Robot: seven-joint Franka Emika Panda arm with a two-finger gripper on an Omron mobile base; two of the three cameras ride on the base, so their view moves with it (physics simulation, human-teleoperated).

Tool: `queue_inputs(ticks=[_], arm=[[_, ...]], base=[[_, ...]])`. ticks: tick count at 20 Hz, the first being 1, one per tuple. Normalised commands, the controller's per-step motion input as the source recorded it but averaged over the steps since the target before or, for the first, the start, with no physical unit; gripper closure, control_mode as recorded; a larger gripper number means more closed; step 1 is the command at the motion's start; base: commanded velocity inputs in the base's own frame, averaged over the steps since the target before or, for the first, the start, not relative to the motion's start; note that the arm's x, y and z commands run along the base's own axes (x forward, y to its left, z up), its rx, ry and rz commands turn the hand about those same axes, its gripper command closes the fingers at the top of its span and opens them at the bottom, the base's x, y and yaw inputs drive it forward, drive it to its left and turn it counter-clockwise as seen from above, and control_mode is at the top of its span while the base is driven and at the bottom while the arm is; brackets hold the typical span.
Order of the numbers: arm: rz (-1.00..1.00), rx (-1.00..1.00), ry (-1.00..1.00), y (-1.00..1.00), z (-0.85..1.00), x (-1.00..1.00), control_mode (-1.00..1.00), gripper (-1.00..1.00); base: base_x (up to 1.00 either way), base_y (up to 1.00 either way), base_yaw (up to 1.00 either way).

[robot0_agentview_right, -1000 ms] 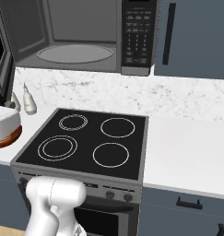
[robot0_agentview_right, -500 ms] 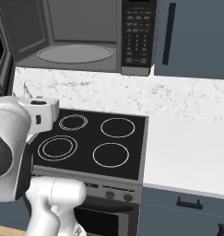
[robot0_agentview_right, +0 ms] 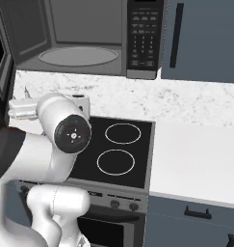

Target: Open the microwave, place the bowl with waffle inside the microwave, then close the microwave door and turn it on.

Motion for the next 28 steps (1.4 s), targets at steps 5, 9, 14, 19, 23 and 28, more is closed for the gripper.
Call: queue_inputs(ticks=[5, 9, 14, 19, 23, 28], arm=[[0.21, 0.00, 0.00, 0.21, -0.30, 0.91, -1.00, -1.00], [0.29, 0.00, 0.02, 0.73, -0.19, 0.63, -1.00, -1.00], [0.17, 0.00, 0.00, 0.57, -0.01, 0.49, -1.00, -1.00], [0.17, -0.01, 0.00, 0.85, 0.00, 0.07, -1.00, -1.00], [0.23, -0.13, 0.00, 1.00, -0.01, -0.38, -1.00, -1.00], [0.27, -0.18, -0.05, 1.00, 0.00, -0.60, -1.00, -1.00]], base=[[0.00, 0.00, 0.00], [0.00, 0.00, 0.00], [0.00, 0.00, 0.00], [0.00, 0.00, 0.00], [0.00, 0.00, 0.00], [0.00, 0.00, 0.00]])
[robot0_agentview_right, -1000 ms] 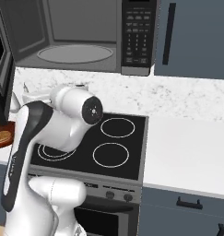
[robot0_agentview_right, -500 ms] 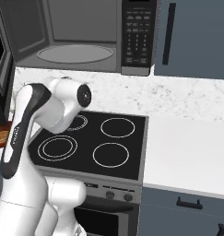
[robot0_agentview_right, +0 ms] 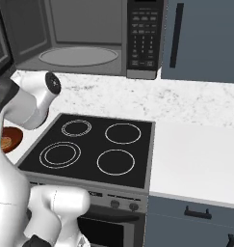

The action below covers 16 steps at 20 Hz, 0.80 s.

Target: Open the microwave, place the bowl with waffle inside the microwave, then close the microwave door and turn it on.

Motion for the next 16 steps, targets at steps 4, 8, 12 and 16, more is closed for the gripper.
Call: queue_inputs(ticks=[4, 8, 12, 16], arm=[[0.20, -0.06, -0.11, 0.98, 0.10, -0.09, -1.00, -1.00], [0.05, 0.00, -0.09, 0.47, 0.08, 0.04, -1.00, -1.00], [-0.08, 0.00, -0.02, -0.09, -0.18, 0.01, -1.00, -1.00], [-0.14, 0.05, 0.00, -0.74, -0.29, -0.12, -1.00, -1.00]], base=[[0.00, 0.00, 0.00], [0.00, 0.00, 0.00], [0.00, 0.00, 0.00], [0.00, 0.00, 0.00]])
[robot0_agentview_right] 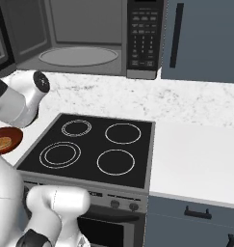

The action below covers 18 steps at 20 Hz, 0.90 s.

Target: Open the microwave, place the bowl with waffle inside the microwave, then close the microwave door and turn it on.

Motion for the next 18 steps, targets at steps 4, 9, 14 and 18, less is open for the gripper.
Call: queue_inputs(ticks=[4, 9, 14, 18], arm=[[-0.20, 0.09, 0.15, -0.94, -0.16, -0.43, -1.00, -1.00], [-0.24, 0.01, 0.22, -0.07, -0.52, 0.47, -1.00, -1.00], [-0.01, 0.01, 0.13, -0.01, -0.42, 0.42, -1.00, -1.00], [0.00, -0.01, 0.29, 0.00, -0.47, 0.49, -1.00, -1.00]], base=[[0.00, 0.00, 0.00], [0.00, 0.00, 0.00], [0.00, 0.00, 0.00], [0.00, 0.00, 0.00]])
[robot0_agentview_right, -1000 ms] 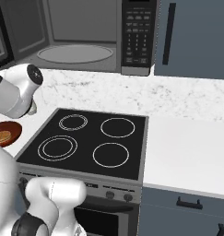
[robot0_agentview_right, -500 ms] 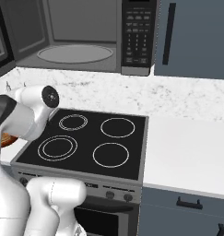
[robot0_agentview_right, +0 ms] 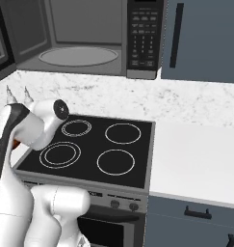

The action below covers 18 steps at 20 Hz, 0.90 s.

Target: Open the microwave, place the bowl with waffle inside the microwave, then close the microwave door and turn it on.

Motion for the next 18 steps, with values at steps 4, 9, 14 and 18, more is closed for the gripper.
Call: queue_inputs(ticks=[4, 9, 14, 18], arm=[[-0.01, 0.05, 0.56, 0.20, -0.37, 0.64, -1.00, -1.00], [-0.07, 0.01, 0.38, 0.41, -0.27, 0.66, -1.00, -1.00], [-0.04, -0.01, 0.12, 0.10, -0.09, 0.15, -1.00, -1.00], [0.00, -0.03, 0.23, 0.26, -0.37, 0.34, -1.00, -1.00]], base=[[0.00, 0.00, 0.00], [0.00, 0.00, 0.00], [0.00, 0.00, 0.00], [0.00, 0.00, 0.00]])
